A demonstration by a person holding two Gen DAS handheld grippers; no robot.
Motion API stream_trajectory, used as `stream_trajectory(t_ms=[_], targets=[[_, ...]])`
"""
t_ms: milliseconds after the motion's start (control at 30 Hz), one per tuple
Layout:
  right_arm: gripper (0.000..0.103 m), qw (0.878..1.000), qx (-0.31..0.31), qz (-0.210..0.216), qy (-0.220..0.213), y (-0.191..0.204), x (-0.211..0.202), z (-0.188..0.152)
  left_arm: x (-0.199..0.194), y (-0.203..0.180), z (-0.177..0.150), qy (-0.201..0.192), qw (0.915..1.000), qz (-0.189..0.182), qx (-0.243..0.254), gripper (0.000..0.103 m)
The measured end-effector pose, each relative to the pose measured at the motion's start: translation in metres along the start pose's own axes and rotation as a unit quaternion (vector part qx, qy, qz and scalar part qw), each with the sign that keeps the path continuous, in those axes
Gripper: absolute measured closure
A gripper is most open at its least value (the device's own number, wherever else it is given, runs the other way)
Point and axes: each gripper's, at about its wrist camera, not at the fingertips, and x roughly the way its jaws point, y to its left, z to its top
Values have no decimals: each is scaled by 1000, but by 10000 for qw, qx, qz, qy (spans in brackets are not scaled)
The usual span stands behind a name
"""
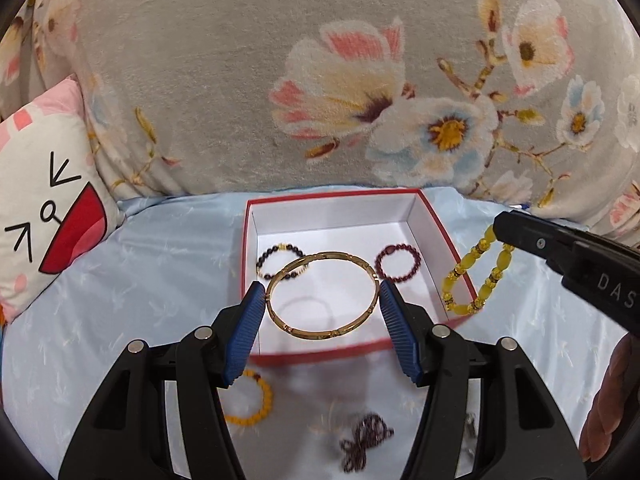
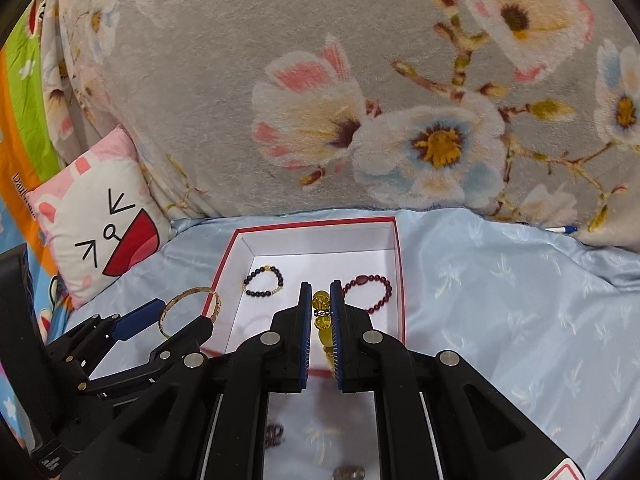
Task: Organize jewelry
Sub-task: 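Carry the bangle and yellow bracelet into the red box and open both tools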
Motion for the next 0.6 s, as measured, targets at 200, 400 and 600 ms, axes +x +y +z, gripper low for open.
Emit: stream_trajectory(t_ms=[200,400,600], targets=[[94,9998,-28,-98,185,-2,43,7,39,-3,11,115,9999,79,51,47],[94,9988,-52,-174,460,-6,77,-2,69,-1,11,299,9995,131,14,47],[94,9976,-41,-280,639,-14,98,-18,86,0,7,411,9990,198,-26,47]])
